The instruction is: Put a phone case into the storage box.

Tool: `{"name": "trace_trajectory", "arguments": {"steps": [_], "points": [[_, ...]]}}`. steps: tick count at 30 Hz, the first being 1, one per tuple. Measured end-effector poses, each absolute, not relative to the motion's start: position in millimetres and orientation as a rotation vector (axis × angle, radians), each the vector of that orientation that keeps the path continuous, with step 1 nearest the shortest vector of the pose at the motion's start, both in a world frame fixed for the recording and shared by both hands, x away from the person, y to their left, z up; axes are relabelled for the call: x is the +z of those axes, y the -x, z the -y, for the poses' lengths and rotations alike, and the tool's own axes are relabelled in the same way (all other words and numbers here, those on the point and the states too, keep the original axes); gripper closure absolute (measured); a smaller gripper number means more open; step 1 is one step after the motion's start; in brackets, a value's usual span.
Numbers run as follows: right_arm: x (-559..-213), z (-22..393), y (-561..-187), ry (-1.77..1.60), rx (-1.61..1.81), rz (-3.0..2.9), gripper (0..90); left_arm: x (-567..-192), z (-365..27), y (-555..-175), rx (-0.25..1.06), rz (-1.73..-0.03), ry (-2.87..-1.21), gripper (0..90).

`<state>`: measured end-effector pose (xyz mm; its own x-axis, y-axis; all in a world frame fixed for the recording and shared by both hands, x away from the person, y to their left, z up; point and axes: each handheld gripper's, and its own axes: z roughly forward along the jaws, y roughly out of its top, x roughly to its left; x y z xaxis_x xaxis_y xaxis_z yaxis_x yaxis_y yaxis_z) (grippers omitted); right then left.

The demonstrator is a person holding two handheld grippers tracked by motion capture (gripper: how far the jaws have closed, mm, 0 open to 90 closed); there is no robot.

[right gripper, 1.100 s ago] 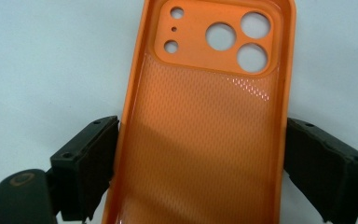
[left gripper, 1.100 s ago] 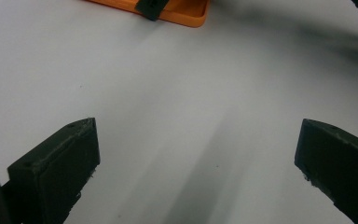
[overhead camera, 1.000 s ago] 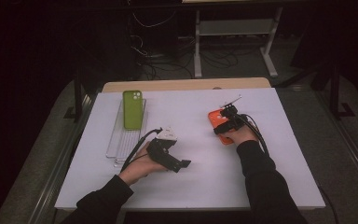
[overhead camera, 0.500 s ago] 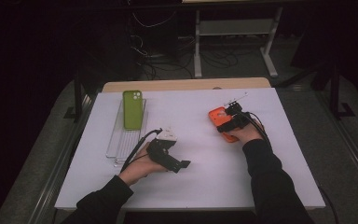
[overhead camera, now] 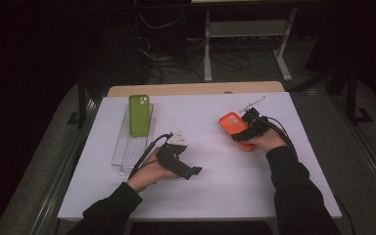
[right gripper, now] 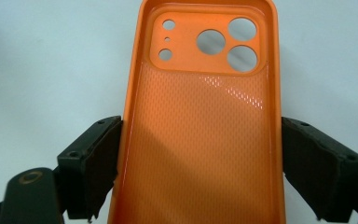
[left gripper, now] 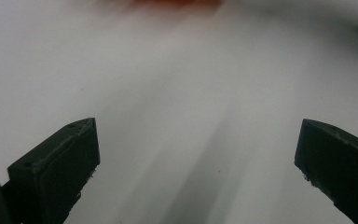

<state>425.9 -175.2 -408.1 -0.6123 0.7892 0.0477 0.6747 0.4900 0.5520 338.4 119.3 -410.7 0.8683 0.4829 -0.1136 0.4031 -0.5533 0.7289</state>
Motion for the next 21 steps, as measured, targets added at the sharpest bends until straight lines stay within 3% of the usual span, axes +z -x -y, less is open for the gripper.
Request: {"name": "trace_trajectory", "arguments": {"steps": [10, 21], "points": [[-392, 178, -414, -1.030, 0.852, -2.654, 14.6, -394, -119, -344, 0.125, -0.581, -2.238, 0.0], [-387, 177, -401, -0.916, 0.905, -2.711, 14.6, -373, -120, -356, 0.117, -0.384, -2.293, 0.0]]}}
